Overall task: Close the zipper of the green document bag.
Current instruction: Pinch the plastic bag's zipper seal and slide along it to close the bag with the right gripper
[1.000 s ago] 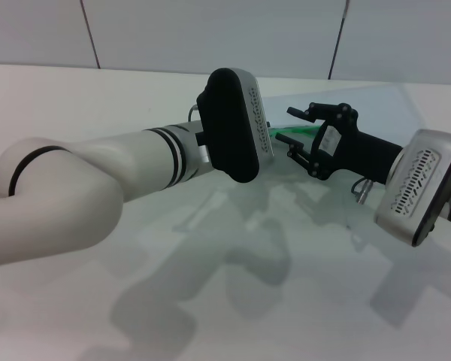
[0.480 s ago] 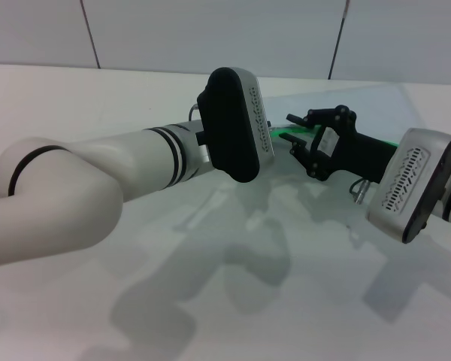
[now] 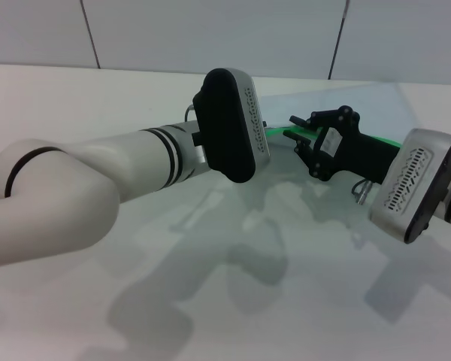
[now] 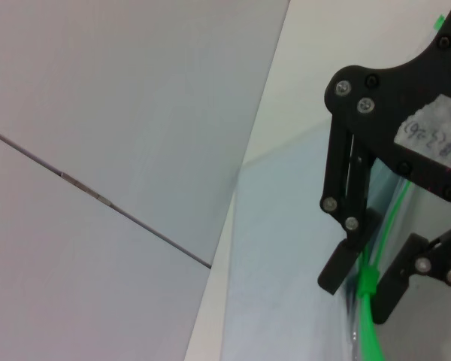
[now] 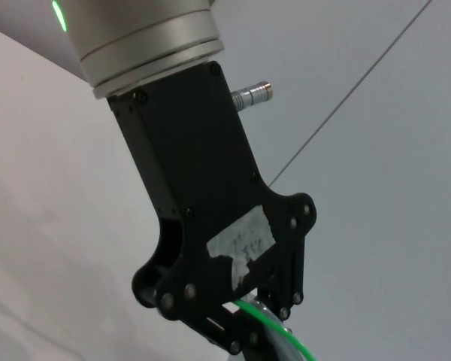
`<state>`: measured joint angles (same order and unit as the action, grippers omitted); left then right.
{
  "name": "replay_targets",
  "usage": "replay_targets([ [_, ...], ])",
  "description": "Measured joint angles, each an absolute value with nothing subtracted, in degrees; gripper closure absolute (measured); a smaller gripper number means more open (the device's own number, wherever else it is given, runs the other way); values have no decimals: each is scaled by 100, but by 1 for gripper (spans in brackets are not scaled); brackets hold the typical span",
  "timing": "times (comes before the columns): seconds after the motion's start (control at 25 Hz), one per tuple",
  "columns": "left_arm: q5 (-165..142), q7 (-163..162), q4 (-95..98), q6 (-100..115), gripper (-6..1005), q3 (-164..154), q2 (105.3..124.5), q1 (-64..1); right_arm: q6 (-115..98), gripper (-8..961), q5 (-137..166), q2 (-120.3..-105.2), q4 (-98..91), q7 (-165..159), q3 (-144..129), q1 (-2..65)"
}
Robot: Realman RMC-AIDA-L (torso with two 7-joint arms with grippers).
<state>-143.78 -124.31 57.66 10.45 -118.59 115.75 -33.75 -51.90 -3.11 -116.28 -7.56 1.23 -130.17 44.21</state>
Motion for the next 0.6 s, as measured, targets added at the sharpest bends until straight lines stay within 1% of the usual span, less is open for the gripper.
replay_targets([
  [0.04, -14382, -12431, 5766, 1045, 944, -11859, 11575, -3372, -5201, 795, -310, -11628, -756, 123, -13017, 4419],
  [0.6, -14403, -12427, 5750, 1046, 945, -11847, 11575, -3366, -5180, 816, -276, -11627, -936, 123, -13015, 4367],
])
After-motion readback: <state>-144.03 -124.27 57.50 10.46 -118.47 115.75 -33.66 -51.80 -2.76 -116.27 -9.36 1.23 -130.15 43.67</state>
